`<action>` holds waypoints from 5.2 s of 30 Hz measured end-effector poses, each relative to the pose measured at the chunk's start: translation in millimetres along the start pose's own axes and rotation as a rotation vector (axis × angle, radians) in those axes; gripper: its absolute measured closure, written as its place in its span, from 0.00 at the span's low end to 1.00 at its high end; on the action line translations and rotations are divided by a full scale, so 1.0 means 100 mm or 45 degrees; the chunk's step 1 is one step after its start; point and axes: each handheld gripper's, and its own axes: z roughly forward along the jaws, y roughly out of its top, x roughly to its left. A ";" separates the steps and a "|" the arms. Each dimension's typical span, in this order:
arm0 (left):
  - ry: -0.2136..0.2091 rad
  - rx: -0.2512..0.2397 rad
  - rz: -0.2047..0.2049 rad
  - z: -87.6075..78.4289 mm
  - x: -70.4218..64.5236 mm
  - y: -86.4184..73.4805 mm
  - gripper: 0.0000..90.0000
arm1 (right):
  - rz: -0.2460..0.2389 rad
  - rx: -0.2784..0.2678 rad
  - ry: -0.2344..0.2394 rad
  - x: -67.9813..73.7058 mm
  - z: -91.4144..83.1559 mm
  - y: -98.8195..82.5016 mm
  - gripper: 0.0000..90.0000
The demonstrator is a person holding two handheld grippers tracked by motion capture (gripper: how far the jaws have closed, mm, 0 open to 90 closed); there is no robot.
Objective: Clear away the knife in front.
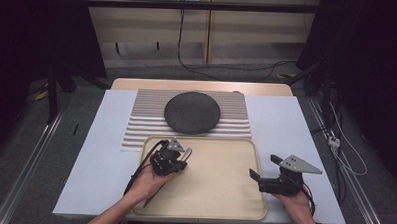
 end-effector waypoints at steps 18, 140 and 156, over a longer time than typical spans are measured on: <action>0.009 0.020 -0.015 -0.09 0.10 -0.08 1.00 | 0.004 0.000 -0.003 0.00 0.01 0.00 0.06; 0.360 -0.411 -0.290 -1.05 0.48 -0.69 0.06 | 0.006 0.001 -0.013 0.01 0.00 -0.01 0.06; 0.419 -0.409 -0.293 -1.05 0.37 -1.03 0.07 | 0.020 0.000 -0.039 0.00 -0.04 -0.02 0.06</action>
